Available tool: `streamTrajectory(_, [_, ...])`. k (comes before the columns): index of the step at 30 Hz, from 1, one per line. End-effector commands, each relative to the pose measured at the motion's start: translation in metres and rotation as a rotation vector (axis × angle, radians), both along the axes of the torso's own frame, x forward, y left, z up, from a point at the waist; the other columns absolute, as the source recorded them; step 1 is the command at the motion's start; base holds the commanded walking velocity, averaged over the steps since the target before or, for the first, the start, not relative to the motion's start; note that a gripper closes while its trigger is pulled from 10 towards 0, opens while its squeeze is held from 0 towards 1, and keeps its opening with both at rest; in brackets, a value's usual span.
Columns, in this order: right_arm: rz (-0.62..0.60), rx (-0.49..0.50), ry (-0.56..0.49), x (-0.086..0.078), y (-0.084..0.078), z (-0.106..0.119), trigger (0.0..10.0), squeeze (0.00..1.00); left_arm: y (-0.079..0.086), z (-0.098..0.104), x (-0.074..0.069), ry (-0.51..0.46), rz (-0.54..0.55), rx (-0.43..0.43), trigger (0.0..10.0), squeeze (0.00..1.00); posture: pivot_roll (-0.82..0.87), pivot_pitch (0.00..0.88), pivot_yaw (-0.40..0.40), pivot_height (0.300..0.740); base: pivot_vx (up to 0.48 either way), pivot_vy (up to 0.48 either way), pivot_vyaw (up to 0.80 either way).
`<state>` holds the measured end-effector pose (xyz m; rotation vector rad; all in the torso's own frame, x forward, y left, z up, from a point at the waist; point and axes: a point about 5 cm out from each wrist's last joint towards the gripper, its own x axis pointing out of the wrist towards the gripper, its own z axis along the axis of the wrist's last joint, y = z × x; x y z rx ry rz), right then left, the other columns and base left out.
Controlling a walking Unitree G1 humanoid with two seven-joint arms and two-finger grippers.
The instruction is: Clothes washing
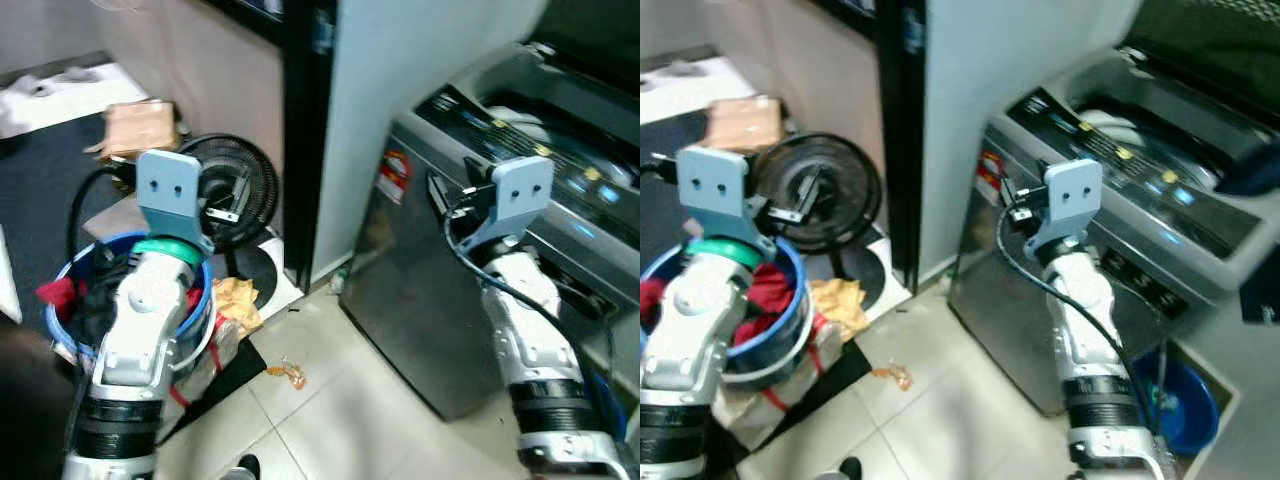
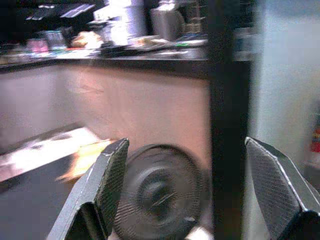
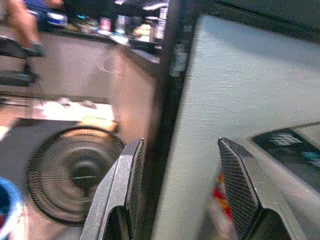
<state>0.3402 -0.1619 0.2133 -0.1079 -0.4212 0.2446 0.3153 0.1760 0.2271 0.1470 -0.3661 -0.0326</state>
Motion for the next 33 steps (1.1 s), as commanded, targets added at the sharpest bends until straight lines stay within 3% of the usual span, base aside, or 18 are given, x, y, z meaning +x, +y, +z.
streamTrajectory(1, [-0.018,0.008,0.025,-0.0012,-0.0068,-0.0060,10.0,0.00,-0.0046,-0.0057,0.0003,0.023,-0.014,0.000,10.0,0.00,0.04,0.000,-0.029,0.740,0.000,0.000,0.78])
streamTrajectory(33, [-0.017,0.011,0.029,-0.0016,-0.0068,-0.0070,10.0,0.00,-0.0053,-0.0066,0.0010,0.028,-0.015,0.001,10.0,0.00,0.03,0.000,-0.029,0.740,0.000,0.000,0.78])
